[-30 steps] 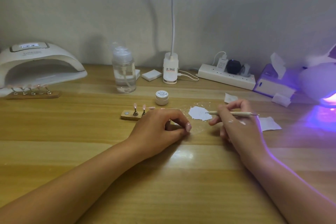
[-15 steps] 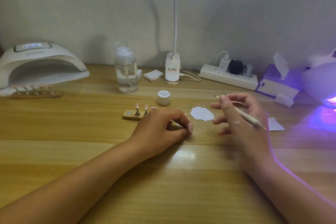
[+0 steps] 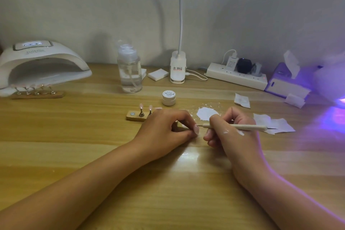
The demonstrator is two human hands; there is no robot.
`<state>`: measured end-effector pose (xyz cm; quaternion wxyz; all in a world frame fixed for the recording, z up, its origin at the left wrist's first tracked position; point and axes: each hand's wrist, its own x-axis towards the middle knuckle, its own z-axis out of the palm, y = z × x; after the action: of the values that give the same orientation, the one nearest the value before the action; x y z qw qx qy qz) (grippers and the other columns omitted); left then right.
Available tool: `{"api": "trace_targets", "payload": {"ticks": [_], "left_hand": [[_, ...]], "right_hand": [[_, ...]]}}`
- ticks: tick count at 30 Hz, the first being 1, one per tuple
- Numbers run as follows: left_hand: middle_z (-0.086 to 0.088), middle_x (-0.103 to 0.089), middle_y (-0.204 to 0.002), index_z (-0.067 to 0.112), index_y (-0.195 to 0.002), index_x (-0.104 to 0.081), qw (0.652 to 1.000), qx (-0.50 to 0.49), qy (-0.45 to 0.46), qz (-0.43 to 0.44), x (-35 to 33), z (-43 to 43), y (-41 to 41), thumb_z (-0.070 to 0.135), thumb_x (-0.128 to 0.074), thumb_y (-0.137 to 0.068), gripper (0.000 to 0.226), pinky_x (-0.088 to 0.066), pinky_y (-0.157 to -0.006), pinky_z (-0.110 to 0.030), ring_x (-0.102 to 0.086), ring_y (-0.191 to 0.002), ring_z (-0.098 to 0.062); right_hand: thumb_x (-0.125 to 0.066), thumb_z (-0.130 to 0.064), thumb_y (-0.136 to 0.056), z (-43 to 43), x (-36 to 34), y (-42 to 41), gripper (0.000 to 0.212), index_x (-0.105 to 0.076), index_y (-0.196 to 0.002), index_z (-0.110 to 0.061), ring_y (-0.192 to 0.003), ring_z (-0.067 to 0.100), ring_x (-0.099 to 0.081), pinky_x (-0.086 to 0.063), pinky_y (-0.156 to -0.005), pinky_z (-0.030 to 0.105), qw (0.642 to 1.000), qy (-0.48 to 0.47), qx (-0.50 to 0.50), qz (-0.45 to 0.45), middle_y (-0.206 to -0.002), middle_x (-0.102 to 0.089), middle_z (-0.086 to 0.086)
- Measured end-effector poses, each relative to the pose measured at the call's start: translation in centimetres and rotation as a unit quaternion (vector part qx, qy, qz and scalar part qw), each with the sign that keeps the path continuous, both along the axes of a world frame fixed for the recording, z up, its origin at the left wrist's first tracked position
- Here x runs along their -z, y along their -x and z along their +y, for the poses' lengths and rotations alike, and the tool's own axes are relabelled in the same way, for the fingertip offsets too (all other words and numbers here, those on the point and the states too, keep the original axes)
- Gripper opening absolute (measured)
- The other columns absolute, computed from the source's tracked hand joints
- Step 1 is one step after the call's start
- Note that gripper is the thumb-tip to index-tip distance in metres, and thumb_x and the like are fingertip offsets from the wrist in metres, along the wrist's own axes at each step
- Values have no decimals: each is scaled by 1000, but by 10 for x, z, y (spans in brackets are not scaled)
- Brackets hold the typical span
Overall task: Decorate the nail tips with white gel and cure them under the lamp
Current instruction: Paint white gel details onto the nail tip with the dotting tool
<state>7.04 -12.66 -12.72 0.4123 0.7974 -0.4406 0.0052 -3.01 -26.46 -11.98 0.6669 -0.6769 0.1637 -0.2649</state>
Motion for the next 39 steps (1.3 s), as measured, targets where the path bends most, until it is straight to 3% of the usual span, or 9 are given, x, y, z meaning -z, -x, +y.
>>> {"api": "trace_targets", "payload": {"ticks": [5, 14, 18, 22, 39], "left_hand": [[38, -56, -60, 38, -75, -66, 1000, 2, -2, -7, -1, 0, 0, 22, -78, -82, 21, -28, -54, -11, -46, -47, 0], [39, -54, -58, 33, -77, -69, 1000, 5, -1, -12, -1, 0, 0, 20, -77, -81, 17, -28, -52, -10, -46, -46, 2], [39, -56, -60, 36, -76, -67, 1000, 5, -3, -15, -1, 1, 0, 20, -78, -81, 20, -29, -55, -11, -48, -48, 2], [38, -58, -63, 40, -74, -65, 1000, -2, -6, -12, 0, 0, -1, 22, -78, -81, 24, -29, -55, -11, -49, -49, 0], [30, -65, -71, 37, -75, -68, 1000, 3, 5, 14, 3, 0, -2, 24, -77, -81, 17, -30, -55, -14, -49, -49, -1]], "right_hand": [[-62, -2, -84, -1, 1, 0, 24, -47, -68, -10, -42, 11, -57, -46, -43, 18, 1000, 4, 2, 3, -53, -67, 12], [-61, -1, -84, 0, -1, 1, 23, -47, -68, -10, -43, 11, -59, -46, -44, 18, 1000, 9, 2, 3, -54, -68, 12], [-64, -5, -81, 0, 0, -1, 23, -47, -67, -11, -42, 12, -58, -46, -44, 18, 1000, 13, 2, 7, -55, -68, 12], [-61, -20, -68, 1, -1, -1, 16, -47, -67, -11, -42, 12, -57, -46, -43, 19, 1000, 14, 4, 9, -55, -68, 11], [-62, -17, -71, 0, 1, -1, 14, -50, -64, -15, -41, 12, -57, -46, -43, 19, 1000, 15, 2, -5, -53, -67, 11]]}}
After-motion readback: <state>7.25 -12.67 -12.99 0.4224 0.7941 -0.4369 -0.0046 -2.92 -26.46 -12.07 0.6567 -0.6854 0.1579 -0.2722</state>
